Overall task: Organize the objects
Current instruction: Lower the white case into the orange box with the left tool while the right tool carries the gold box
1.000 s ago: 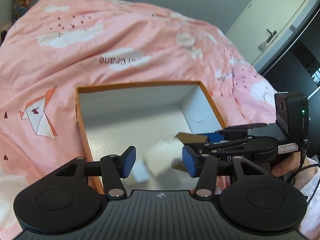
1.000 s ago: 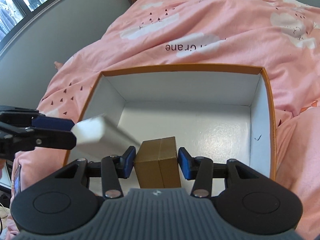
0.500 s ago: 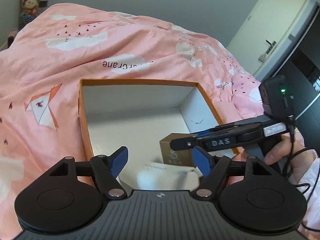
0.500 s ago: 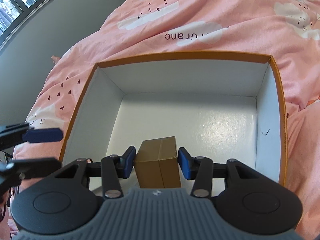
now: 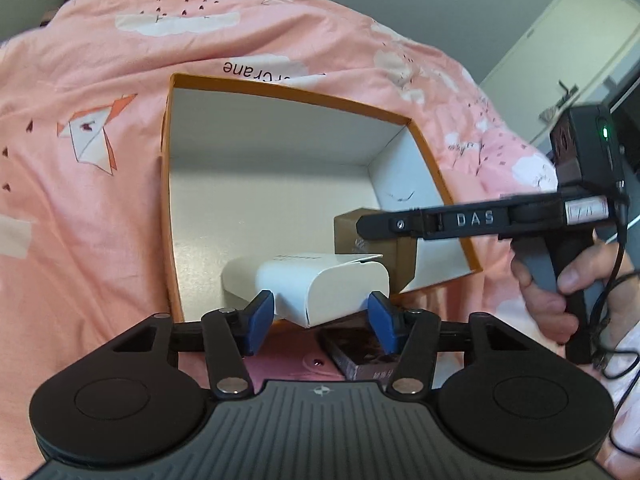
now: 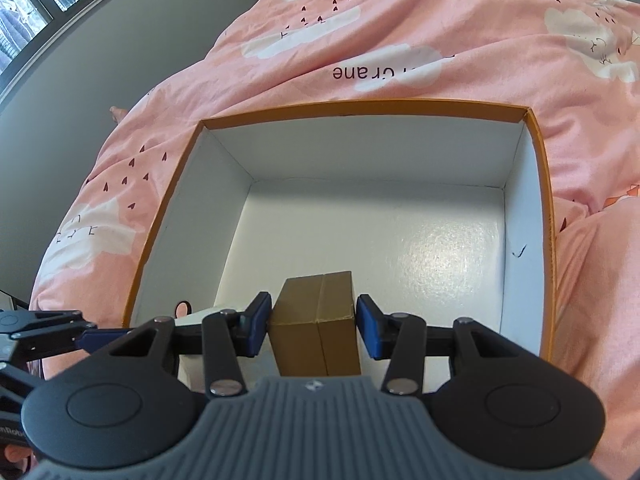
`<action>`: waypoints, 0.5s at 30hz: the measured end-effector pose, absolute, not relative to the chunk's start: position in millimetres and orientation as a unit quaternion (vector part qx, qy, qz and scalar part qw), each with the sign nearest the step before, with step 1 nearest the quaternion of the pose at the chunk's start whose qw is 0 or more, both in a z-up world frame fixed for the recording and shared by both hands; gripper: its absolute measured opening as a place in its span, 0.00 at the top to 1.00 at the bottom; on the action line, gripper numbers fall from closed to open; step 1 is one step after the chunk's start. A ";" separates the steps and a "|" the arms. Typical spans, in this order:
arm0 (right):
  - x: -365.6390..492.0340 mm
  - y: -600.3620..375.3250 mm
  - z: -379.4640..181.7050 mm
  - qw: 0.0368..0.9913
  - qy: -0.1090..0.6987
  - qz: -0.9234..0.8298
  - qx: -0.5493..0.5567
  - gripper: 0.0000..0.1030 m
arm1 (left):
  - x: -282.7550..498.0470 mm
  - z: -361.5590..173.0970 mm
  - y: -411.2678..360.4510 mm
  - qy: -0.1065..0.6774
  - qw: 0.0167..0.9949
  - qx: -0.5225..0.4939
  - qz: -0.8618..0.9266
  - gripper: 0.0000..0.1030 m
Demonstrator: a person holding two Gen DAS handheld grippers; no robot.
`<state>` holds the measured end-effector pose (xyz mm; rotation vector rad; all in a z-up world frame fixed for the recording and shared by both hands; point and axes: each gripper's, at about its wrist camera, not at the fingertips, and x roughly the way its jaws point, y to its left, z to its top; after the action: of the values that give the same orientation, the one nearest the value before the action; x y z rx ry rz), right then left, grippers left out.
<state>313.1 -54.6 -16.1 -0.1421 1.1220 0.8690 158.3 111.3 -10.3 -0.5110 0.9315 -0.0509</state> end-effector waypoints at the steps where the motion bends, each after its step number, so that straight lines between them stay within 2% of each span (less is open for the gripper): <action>1: 313.8 -54.3 -17.1 0.756 0.516 0.398 -0.064 0.53 | 159.8 -12.0 111.7 0.444 0.860 -0.249 -0.027 0.38; 3: 314.9 -51.8 -20.1 0.754 0.519 0.397 -0.068 0.53 | 164.6 -16.2 113.2 0.448 0.855 -0.259 -0.031 0.34; 7: 318.5 -45.3 -28.5 0.744 0.531 0.400 -0.065 0.53 | 173.7 -26.8 115.2 0.465 0.848 -0.256 -0.015 0.33; 8: 319.2 -43.8 -30.2 0.742 0.534 0.401 -0.064 0.53 | 176.3 -29.8 116.2 0.469 0.847 -0.250 -0.001 0.35; 9: 319.8 -41.9 -31.6 0.741 0.534 0.401 -0.067 0.53 | 178.4 -32.2 117.5 0.472 0.846 -0.246 0.013 0.43; 10: 320.4 -40.1 -33.1 0.741 0.535 0.400 -0.069 0.53 | 179.8 -33.1 119.0 0.473 0.847 -0.243 0.021 0.47; 11: 321.3 -38.6 -34.5 0.741 0.536 0.399 -0.071 0.53 | 180.4 -32.7 119.8 0.472 0.847 -0.244 0.021 0.46; 13: 323.3 -37.6 -36.6 0.740 0.537 0.398 -0.073 0.53 | 180.5 -32.0 122.0 0.468 0.846 -0.256 0.012 0.32; 14: 324.8 -36.7 -37.3 0.741 0.537 0.397 -0.074 0.53 | 180.1 -32.3 123.3 0.469 0.844 -0.262 0.011 0.22; 15: 326.0 -35.7 -38.1 0.742 0.537 0.395 -0.076 0.53 | 178.8 -32.0 124.4 0.465 0.845 -0.264 0.009 0.22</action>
<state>326.0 -35.7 -38.1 -0.1656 1.1767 0.8662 178.8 124.4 -32.0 -0.5566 0.9814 0.0182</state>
